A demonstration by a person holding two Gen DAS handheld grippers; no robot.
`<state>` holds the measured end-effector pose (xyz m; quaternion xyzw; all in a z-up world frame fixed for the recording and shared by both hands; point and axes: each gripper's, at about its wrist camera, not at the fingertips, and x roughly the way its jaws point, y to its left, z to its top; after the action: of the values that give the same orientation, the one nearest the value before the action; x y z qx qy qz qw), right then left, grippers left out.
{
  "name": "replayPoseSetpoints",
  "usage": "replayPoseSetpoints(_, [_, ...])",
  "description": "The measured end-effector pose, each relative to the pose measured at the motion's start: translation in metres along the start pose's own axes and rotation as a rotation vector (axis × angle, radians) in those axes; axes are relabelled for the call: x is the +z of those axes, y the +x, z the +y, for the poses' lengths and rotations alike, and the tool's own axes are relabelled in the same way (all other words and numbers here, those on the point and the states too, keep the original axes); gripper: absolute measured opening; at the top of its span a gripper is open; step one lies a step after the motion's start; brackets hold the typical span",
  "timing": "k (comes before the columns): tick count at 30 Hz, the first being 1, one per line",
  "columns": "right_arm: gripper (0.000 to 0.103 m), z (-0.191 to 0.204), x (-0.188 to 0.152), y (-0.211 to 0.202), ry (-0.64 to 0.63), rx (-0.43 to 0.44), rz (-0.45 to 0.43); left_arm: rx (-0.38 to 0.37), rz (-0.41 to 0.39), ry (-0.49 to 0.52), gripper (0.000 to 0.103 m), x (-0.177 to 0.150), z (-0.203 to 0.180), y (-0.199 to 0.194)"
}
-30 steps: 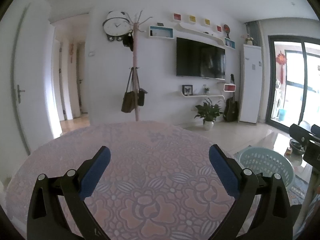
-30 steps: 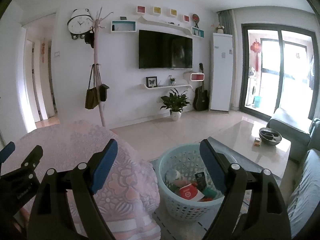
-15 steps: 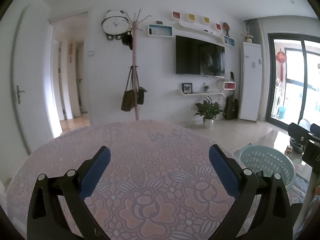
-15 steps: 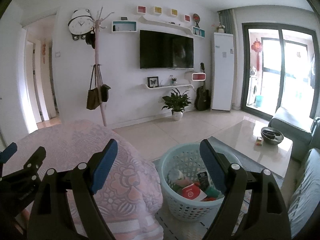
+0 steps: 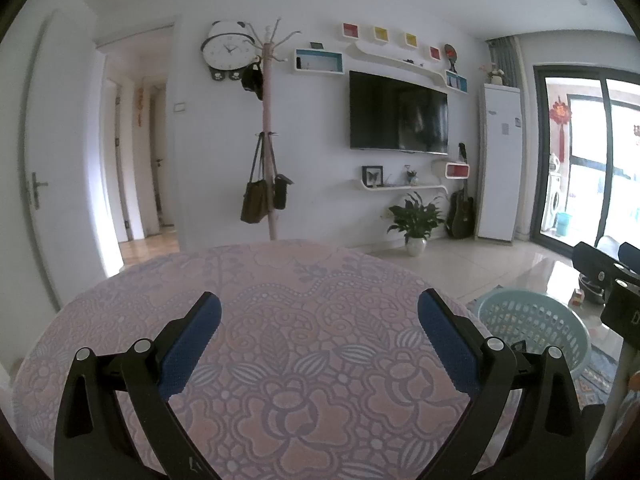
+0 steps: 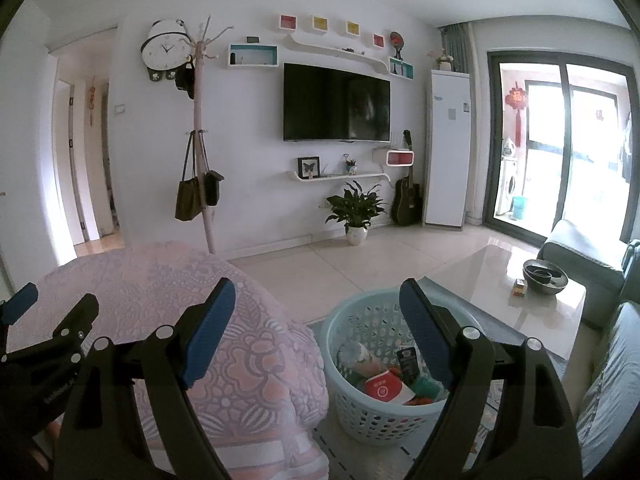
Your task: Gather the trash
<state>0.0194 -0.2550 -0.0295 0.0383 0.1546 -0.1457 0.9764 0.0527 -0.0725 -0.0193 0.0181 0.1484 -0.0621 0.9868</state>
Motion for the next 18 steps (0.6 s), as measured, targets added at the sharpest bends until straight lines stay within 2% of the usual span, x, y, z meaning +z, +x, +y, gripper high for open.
replayPoseSetpoints(18, [0.080, 0.0018, 0.0004, -0.0001, -0.002, -0.001, 0.000, -0.003, 0.001, 0.001, 0.096, 0.0021, 0.0041, 0.0021])
